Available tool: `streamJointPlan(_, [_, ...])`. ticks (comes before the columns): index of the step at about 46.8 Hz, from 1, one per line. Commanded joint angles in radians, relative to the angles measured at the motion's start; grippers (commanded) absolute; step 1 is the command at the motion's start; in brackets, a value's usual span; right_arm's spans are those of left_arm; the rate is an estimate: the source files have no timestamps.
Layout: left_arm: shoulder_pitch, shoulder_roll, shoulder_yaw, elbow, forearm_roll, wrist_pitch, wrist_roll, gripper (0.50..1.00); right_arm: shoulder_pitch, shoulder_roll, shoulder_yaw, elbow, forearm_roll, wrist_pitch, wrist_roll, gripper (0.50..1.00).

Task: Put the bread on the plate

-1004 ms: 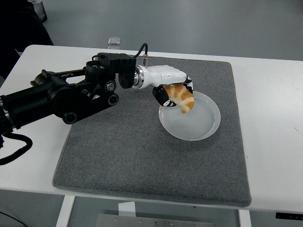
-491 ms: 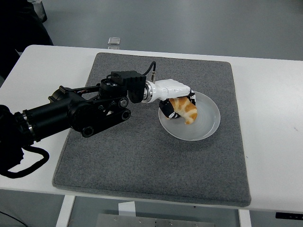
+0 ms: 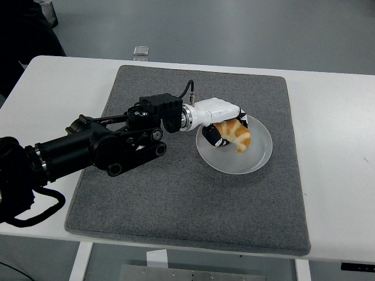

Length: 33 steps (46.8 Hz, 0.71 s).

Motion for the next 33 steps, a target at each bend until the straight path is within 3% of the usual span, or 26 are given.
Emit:
streamJointPlan(1, [0.002, 0.0, 0.006, 0.0, 0.002, 0.0, 0.0, 0.602, 0.0, 0.0, 0.0, 0.0, 0.0, 0.0, 0.0, 0.954])
streamJointPlan(8, [0.002, -0.002, 0.018, -0.002, 0.0, 0.0, 0.0, 0.63, 0.0, 0.0, 0.0, 0.0, 0.0, 0.0, 0.0, 0.952])
streamJointPlan(16, [0.003, 0.0, 0.018, -0.009, -0.011, 0.0, 0.0, 0.754, 0.0, 0.0, 0.0, 0.0, 0.0, 0.0, 0.0, 0.954])
streamJointPlan(22, [0.003, -0.002, 0.017, -0.02, -0.014, -0.006, 0.0, 0.876, 0.0, 0.0, 0.0, 0.0, 0.0, 0.0, 0.0, 0.954])
streamJointPlan(33, [0.005, 0.005, 0.015, -0.037, -0.02, -0.01, 0.0, 0.947, 0.0, 0.0, 0.0, 0.0, 0.0, 0.0, 0.0, 0.952])
